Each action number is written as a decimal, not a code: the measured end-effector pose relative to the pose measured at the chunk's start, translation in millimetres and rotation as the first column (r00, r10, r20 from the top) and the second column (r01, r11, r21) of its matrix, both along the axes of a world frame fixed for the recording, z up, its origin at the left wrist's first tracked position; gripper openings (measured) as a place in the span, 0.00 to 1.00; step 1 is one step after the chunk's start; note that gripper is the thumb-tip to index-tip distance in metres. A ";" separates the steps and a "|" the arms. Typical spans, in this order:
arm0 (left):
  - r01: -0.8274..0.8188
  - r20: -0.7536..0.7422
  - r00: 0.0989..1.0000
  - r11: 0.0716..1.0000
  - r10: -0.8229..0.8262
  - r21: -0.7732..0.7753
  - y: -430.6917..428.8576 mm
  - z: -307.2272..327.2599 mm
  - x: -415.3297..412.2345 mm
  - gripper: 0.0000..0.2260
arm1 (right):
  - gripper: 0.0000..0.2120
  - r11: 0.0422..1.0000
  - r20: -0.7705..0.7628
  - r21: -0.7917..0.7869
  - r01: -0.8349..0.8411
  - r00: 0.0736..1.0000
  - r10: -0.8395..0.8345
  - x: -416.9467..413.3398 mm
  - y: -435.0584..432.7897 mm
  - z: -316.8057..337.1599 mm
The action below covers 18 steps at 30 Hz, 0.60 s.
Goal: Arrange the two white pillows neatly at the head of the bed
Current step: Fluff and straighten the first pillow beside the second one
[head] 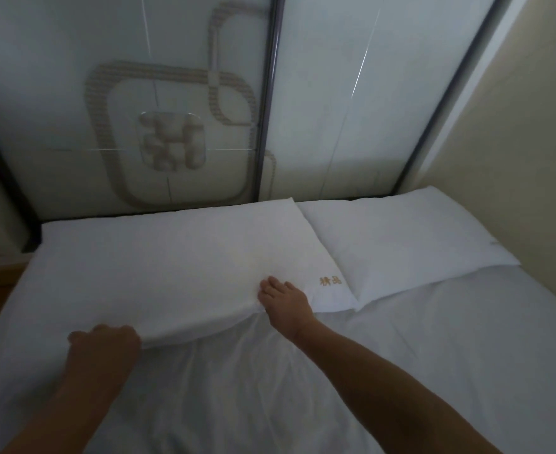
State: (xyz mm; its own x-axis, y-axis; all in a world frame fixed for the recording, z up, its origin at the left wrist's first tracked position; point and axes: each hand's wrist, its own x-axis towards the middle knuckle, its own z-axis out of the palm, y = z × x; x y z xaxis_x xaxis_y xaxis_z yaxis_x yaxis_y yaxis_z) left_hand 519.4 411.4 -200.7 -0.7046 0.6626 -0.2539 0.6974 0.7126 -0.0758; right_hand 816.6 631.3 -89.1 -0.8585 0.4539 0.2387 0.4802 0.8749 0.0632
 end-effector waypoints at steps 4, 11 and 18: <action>0.000 0.126 0.992 0.995 0.012 -0.098 0.6 8.9 13.9 0.13 | 0.19 1.000 0.021 0.007 0.022 1.000 -0.022 0.6 -1.8 -5.7; 0.289 -0.162 0.948 0.955 -0.275 0.070 -11.7 147.4 64.5 0.25 | 0.19 1.000 -0.238 -0.019 0.008 0.971 -0.012 -3.3 -0.7 -0.2; 0.240 -0.064 0.970 0.966 -0.234 0.098 20.2 192.0 54.2 0.32 | 0.32 0.970 0.004 -0.225 0.096 0.995 -0.098 -29.8 0.0 20.3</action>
